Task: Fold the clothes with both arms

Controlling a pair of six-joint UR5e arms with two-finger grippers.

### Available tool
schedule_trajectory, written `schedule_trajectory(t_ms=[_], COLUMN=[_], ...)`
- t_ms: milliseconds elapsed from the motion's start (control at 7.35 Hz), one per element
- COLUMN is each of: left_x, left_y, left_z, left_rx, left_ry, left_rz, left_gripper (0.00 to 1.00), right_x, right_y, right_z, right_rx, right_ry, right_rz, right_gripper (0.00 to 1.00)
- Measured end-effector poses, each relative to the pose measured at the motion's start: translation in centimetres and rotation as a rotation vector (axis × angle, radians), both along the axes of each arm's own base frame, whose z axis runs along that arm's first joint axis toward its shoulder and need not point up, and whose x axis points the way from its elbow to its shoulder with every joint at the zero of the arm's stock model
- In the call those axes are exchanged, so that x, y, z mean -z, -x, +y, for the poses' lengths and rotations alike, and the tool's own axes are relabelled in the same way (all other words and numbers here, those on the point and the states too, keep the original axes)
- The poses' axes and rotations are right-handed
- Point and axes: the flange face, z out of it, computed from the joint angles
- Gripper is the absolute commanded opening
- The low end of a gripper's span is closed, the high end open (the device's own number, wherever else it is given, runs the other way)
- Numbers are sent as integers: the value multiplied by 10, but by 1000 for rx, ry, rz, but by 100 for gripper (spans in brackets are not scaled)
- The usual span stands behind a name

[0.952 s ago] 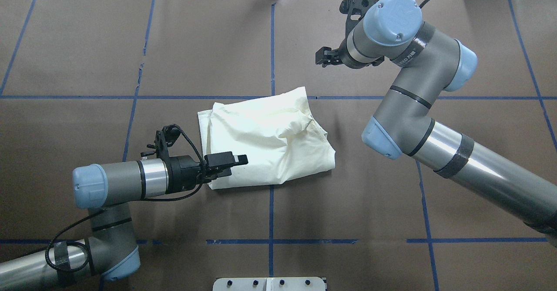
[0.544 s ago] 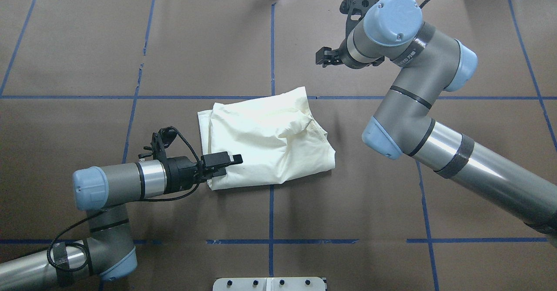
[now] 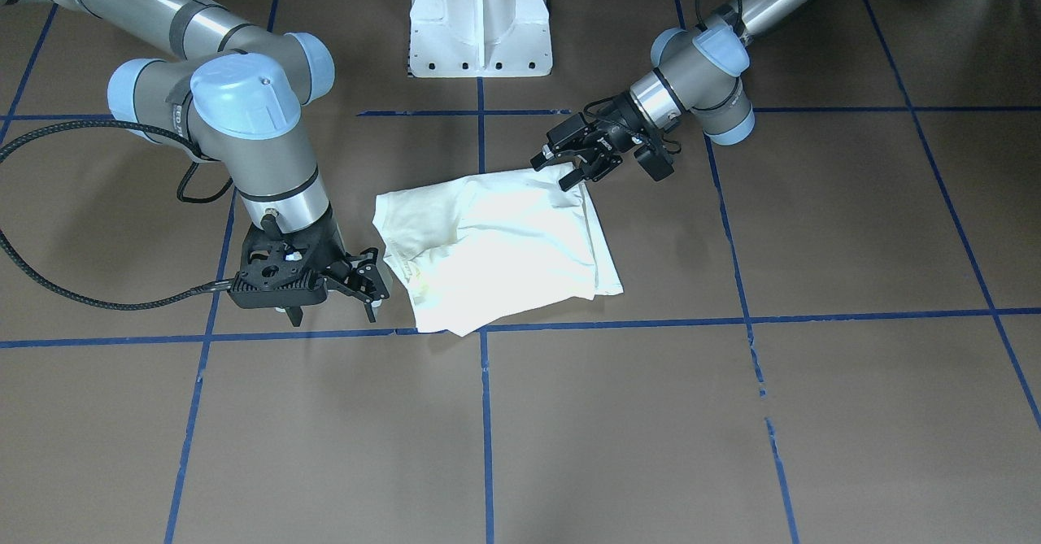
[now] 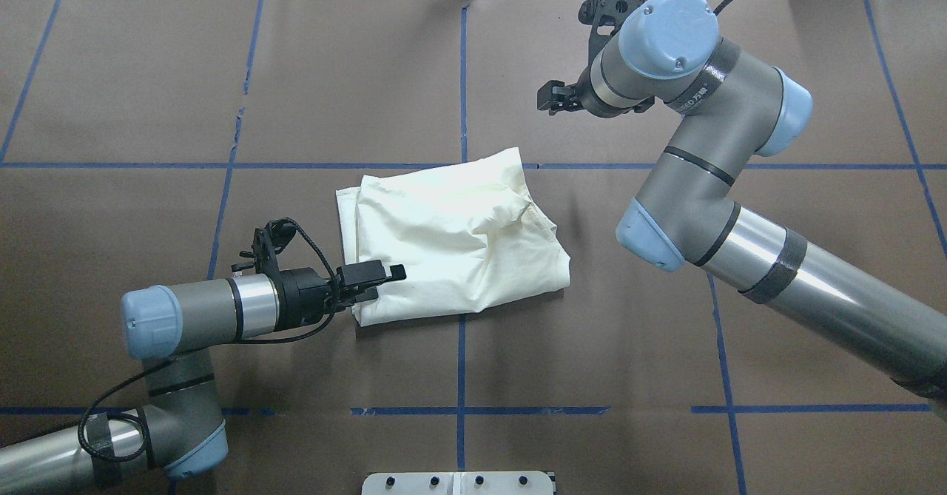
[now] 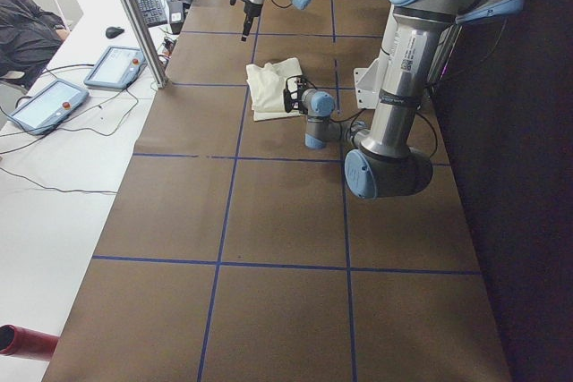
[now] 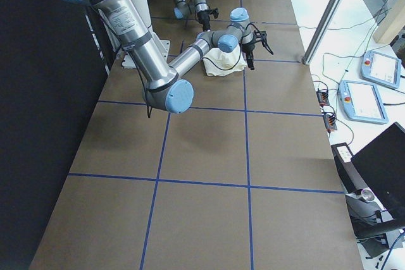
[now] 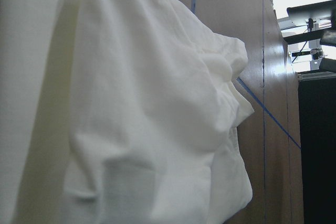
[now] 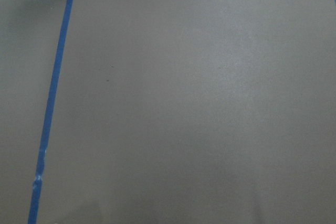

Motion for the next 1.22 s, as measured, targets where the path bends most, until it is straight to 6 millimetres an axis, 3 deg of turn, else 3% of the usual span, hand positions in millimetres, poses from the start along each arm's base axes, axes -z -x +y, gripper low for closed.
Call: schedule_trajectory(t_ms=[136, 408, 544, 680, 816, 1088, 1224], left_x=[5, 36, 51, 64, 74, 64, 54], left_y=[2, 14, 24, 43, 76, 141, 160], left_z=[1, 4, -4, -24, -54, -100, -110], left_rx=[-2, -7, -12, -23, -38, -55, -54], left_ry=[-3, -17, -18, -19, -29, -105, -139], left_rz=[10, 39, 17, -21, -65, -156, -189], left_gripper=[99, 99, 99, 99, 99, 99, 99], right_x=[0, 8, 16, 26, 35, 39, 37], right_y=[0, -1, 1, 10, 21, 62, 84], right_z=[0, 3, 11, 26, 45, 94, 119], right_rx=[0, -8, -19, -32, -45, -88, -123], right_ry=[0, 3, 17, 43, 68, 78, 89], right_rz=[0, -14, -39, -74, -106, -128, -137], right_gripper=[100, 100, 99, 86, 72, 65, 59])
